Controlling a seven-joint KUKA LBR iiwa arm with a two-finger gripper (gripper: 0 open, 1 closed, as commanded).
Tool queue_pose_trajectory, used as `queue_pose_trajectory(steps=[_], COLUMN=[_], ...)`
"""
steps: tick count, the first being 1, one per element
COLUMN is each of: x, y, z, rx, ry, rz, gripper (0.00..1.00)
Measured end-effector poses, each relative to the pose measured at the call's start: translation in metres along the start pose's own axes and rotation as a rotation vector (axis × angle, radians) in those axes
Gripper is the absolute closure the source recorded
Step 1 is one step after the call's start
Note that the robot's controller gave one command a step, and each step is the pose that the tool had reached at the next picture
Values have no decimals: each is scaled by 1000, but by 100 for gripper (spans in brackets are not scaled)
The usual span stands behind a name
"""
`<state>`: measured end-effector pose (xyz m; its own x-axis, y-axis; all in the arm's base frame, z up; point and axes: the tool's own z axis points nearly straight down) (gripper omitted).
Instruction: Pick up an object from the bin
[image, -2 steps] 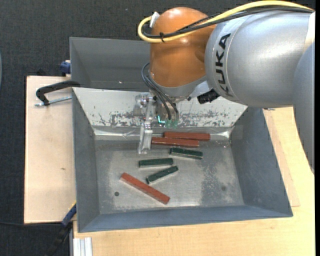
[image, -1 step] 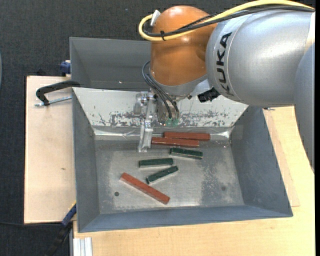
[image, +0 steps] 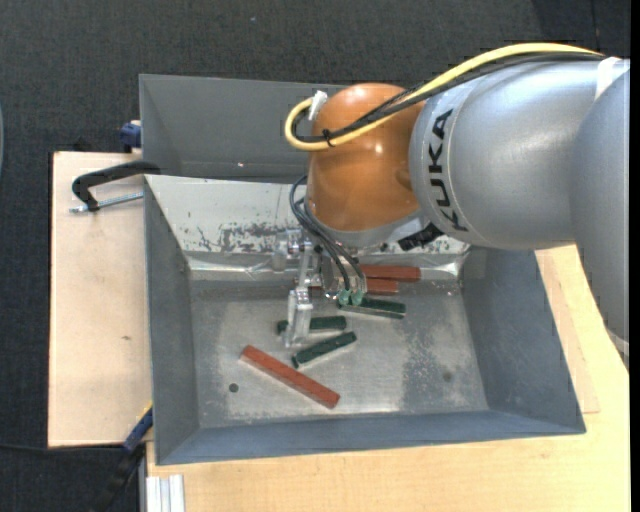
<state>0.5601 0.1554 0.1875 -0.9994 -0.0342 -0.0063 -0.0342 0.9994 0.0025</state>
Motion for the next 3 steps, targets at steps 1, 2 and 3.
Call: queue_pose_trajectory(steps=[1,2,3], x=[-5,9,-7], y=[-5,-23,-43], z=[55,90,102], rx=[0,3,1], ry=[3,9,1], rz=[104,270,-45], gripper=[0,0,0])
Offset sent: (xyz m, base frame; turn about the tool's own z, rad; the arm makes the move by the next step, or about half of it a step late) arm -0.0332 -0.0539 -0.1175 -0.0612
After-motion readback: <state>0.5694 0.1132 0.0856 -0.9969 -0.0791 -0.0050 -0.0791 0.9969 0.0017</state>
